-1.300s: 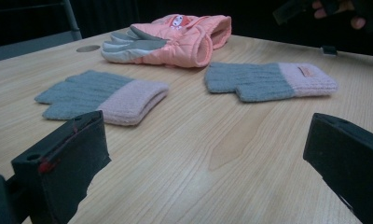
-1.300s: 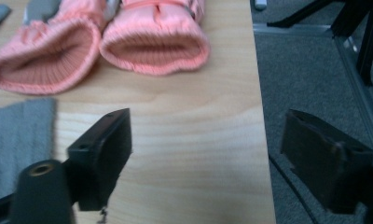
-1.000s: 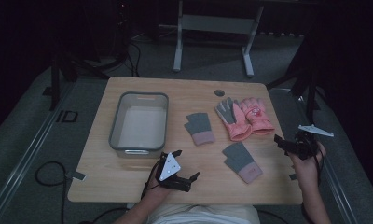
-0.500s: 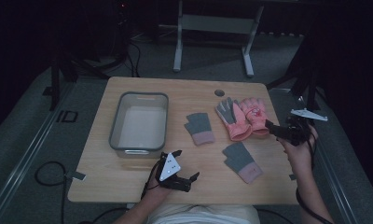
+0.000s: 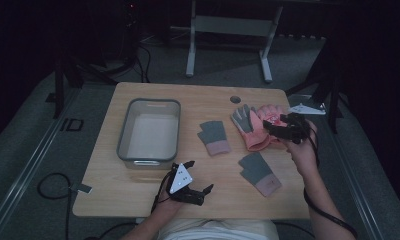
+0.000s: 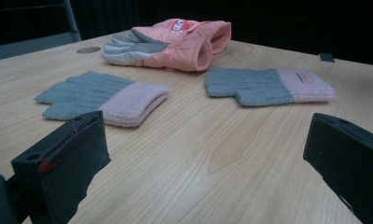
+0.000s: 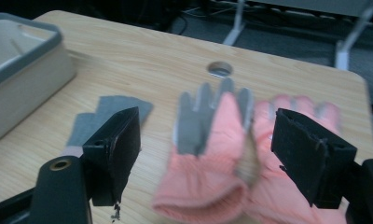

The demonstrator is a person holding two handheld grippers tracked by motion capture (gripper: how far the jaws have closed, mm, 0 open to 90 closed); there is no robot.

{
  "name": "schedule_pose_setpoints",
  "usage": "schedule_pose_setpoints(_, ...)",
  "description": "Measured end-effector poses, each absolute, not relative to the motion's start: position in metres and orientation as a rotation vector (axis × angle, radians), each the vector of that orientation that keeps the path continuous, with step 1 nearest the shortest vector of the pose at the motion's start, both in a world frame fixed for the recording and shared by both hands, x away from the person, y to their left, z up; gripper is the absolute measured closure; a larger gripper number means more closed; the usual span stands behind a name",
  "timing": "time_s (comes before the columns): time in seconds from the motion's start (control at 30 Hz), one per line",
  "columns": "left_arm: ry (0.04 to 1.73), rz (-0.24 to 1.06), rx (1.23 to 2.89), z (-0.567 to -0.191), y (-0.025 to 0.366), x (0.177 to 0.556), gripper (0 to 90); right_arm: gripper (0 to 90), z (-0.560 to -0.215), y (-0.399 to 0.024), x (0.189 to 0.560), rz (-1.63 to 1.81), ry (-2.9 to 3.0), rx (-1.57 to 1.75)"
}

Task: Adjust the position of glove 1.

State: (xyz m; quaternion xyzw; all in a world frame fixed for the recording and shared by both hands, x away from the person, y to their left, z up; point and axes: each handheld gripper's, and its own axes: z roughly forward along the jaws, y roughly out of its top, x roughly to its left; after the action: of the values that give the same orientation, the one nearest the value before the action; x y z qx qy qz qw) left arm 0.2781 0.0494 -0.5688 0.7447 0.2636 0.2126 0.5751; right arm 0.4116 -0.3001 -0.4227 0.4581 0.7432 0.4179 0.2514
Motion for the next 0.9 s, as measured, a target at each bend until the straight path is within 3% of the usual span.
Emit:
schedule_pose_setpoints(0.23, 0.611, 0.499, 1.748, -0.569, 0.049, 0.278, 0.0, 27.7, -0.433, -0.266, 0.428, 1.155, 2.117, 1.179)
schedule_pose_setpoints(0.9, 0.599, 0.506, 1.752, -0.569, 0.049, 0.277, 0.0, 50.9, -0.481, -0.186, 0.464, 1.075, 2.389, 0.962)
